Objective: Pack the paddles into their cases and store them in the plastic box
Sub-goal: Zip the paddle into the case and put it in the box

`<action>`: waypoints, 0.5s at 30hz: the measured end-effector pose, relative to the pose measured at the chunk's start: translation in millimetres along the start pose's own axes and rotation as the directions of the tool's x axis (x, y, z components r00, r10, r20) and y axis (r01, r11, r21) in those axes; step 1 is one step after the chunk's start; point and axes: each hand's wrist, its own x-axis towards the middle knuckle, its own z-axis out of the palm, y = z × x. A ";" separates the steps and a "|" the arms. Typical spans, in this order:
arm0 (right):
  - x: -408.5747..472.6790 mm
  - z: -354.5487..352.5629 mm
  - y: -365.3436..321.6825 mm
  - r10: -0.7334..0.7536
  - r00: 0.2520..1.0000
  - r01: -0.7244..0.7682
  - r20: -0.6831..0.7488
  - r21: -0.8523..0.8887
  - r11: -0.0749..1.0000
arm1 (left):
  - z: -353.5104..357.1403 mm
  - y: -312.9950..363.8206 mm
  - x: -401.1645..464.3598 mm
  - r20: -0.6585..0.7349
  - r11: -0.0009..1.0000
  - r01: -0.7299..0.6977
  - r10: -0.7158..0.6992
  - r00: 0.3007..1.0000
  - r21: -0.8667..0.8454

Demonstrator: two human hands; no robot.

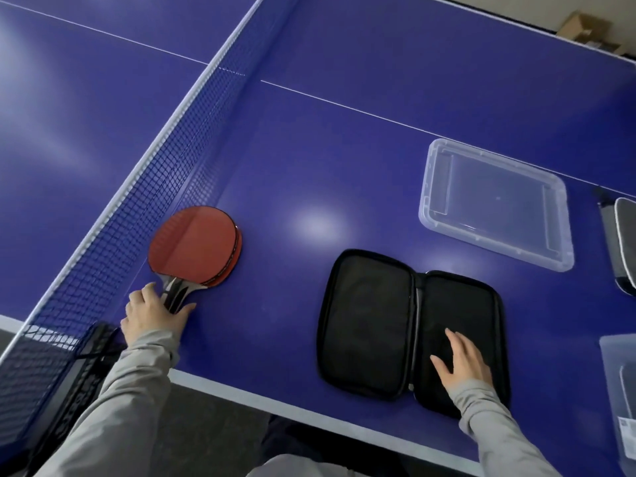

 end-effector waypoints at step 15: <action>-3.2 4.3 0.8 0.066 0.997 -0.066 0.026 -0.012 0.998 | 5.9 -3.4 13.0 0.104 0.998 -0.050 0.047 0.994 0.025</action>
